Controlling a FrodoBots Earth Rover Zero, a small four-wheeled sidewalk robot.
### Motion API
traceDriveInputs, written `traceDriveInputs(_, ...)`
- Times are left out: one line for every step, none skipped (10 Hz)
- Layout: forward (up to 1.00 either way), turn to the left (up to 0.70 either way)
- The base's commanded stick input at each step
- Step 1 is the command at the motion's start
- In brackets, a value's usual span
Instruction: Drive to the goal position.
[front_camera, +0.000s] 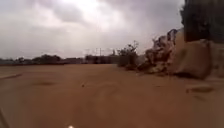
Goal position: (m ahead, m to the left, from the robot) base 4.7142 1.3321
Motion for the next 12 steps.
traceDriveInputs(0.5,0.0)
traceDriveInputs(0.5,0.0)
traceDriveInputs(0.5,0.0)
traceDriveInputs(0.5,0.0)
traceDriveInputs(0.5,0.0)
traceDriveInputs(0.5,0.0)
traceDriveInputs(0.5,0.0)
traceDriveInputs(0.5,0.0)
traceDriveInputs(0.5,0.0)
traceDriveInputs(0.5,0.0)
traceDriveInputs(0.5,0.0)
traceDriveInputs(0.5,0.0)
